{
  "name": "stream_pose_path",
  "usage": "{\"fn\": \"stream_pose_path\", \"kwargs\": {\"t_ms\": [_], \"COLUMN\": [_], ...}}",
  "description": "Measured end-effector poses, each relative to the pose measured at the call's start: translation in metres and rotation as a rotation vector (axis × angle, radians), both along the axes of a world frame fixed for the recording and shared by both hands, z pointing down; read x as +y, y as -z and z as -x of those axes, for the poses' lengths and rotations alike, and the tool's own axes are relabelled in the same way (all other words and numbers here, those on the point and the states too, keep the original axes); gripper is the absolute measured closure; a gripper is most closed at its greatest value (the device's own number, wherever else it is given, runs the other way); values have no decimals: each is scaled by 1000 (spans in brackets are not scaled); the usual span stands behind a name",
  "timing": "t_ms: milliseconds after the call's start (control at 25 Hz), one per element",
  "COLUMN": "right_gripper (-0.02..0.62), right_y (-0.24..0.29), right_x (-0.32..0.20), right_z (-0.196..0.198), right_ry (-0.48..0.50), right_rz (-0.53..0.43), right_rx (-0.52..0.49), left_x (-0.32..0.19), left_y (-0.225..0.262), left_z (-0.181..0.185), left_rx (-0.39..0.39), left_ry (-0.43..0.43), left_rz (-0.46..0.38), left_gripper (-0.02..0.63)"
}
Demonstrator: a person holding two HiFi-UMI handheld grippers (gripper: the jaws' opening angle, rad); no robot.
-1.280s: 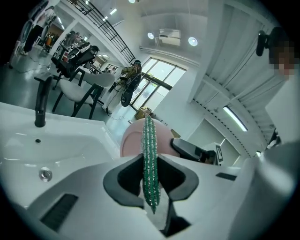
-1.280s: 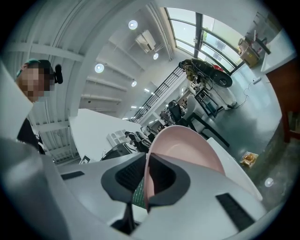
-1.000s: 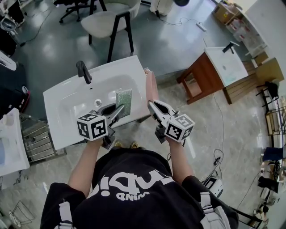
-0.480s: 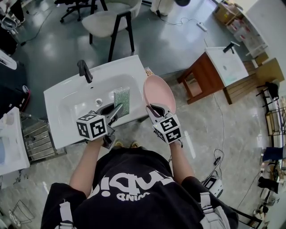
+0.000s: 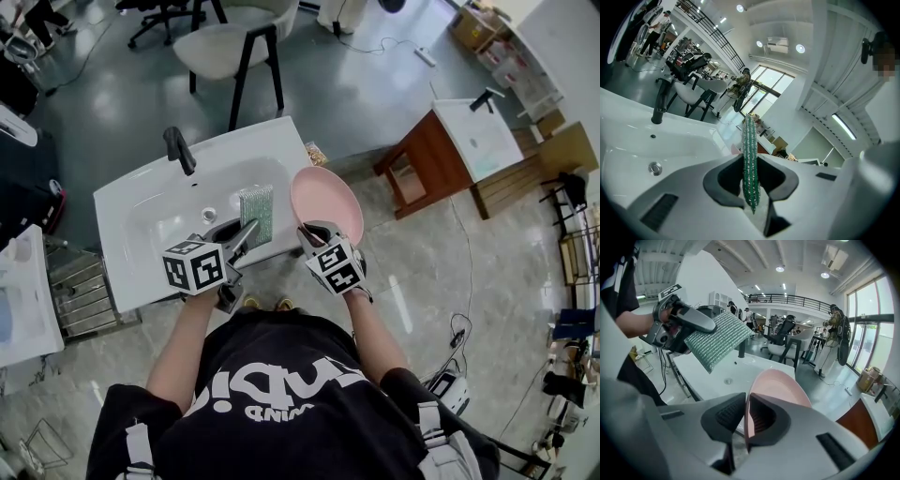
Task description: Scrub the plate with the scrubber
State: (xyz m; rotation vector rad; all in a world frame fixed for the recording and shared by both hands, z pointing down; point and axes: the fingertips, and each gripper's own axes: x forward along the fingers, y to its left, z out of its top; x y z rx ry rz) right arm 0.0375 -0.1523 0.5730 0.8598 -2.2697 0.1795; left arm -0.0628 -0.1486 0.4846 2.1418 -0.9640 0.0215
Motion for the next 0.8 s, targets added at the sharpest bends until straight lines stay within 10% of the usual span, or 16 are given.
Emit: {"fn": "stream_pose_path", "kwargs": {"t_ms": [800], "right_gripper": [548], "right_y": [-64], "right_x": [-2], "right_z": [18], "right_ry": [134], "right_rz": [17], "right_rx": [215], "left_x": [-8], "left_y": [-8], "left_z": [-2], "left_rx": [-1], "left_ry": [6], "left_rz": [24], "left_gripper": [520]}}
